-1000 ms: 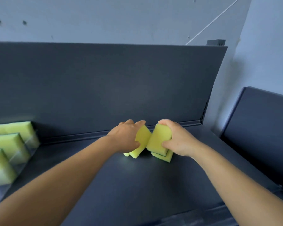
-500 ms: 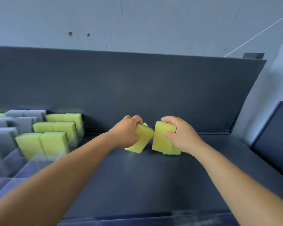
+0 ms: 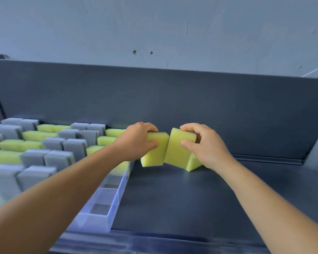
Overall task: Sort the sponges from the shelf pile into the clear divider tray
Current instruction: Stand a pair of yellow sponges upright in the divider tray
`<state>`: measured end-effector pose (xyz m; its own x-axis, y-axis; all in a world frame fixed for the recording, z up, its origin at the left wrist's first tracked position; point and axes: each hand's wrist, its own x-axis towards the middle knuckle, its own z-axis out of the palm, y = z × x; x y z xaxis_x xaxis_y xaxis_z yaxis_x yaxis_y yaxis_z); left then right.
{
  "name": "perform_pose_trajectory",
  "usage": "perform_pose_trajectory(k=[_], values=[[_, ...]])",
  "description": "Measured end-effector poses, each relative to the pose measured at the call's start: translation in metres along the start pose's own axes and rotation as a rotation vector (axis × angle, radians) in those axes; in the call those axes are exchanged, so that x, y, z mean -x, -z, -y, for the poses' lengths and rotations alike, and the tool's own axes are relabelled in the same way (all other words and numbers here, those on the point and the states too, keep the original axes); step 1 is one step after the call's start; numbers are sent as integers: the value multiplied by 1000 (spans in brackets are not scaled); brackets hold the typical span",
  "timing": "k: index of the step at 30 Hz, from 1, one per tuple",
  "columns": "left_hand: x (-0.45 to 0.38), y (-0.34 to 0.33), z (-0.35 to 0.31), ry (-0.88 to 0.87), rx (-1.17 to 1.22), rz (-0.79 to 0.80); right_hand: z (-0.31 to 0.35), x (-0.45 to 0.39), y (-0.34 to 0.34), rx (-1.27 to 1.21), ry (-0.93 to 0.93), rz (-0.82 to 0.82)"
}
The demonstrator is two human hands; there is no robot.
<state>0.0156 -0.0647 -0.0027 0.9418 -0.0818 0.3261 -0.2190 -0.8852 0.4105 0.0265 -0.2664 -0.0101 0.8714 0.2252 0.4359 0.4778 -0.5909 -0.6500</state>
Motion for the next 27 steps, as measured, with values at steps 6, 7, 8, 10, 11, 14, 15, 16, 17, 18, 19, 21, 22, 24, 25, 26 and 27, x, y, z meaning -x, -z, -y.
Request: perform_pose_trajectory(k=[6,7,8,10,11,14,15,16,17,18,19,21,22,24,25,26,27], values=[[34,40,53,101,-16,-70,41,-1,-43,-17,57,44],[39,46,62,110,-31,-75,46,-1,-50,-30,60,55],[44,51,70,115,-49,-81,52,-2,-57,-42,63,65],[53,62,86,124,-69,-83,63,-2,-72,-48,75,78],[56,66,94,132,-69,-75,68,-3,-79,-46,84,84],[61,76,115,164,-84,-31,81,-5,-99,-50,103,111],[63,78,120,176,-92,-10,84,-5,-106,-49,104,122],[64,79,123,180,-90,13,86,-6,-111,-45,101,133],[65,79,127,177,-88,39,87,-6,-116,-38,97,144],[65,78,129,165,-93,58,88,-7,-121,-26,93,157],[65,76,131,154,-105,74,89,-8,-125,-8,89,169],[64,73,134,127,-122,112,88,-9,-130,41,79,197],[63,72,135,118,-142,136,87,-10,-132,67,75,209],[62,70,138,111,-215,169,86,-9,-136,117,80,223],[61,69,140,111,-249,175,86,-9,-138,147,90,228],[61,68,141,107,-282,181,86,-8,-140,177,106,235],[61,68,141,97,-318,189,87,-7,-143,206,122,248]])
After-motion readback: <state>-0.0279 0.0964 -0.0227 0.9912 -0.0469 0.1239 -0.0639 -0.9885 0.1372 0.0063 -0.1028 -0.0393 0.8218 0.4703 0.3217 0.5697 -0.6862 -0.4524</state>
